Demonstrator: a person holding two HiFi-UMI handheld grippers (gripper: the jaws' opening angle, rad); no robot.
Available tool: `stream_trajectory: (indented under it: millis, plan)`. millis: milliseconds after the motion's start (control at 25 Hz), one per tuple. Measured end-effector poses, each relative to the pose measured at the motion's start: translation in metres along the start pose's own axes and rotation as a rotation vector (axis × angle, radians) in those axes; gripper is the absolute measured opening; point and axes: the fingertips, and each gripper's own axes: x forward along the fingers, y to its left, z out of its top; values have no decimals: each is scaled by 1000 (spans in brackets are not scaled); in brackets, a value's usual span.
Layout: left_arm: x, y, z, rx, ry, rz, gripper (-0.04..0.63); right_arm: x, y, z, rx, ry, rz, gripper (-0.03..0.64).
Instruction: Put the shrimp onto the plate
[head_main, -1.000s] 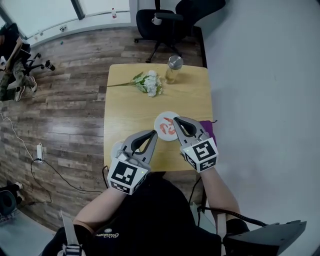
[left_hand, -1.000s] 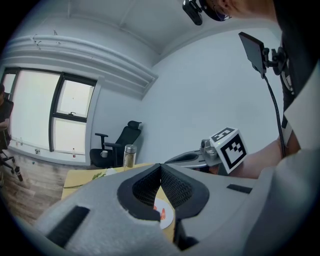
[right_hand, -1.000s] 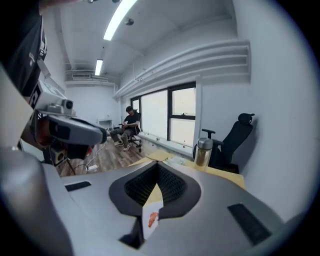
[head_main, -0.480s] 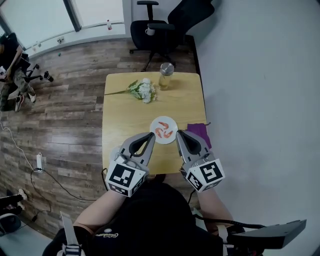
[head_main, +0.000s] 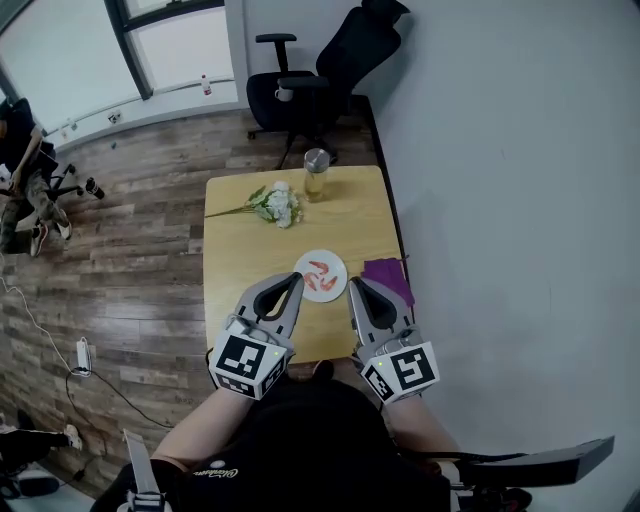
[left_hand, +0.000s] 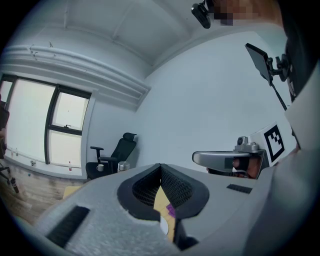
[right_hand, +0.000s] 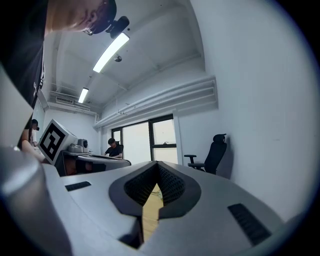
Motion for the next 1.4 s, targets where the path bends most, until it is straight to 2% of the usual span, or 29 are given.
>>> stream_trajectory:
  millis: [240,1400]
  plan:
    - [-4,-4,7,9,-16,-10,3,-5,2,10,-20,-23,-17,2]
    - [-10,4,9,17,-23,14,3,6,20,4,-49,13,35,2]
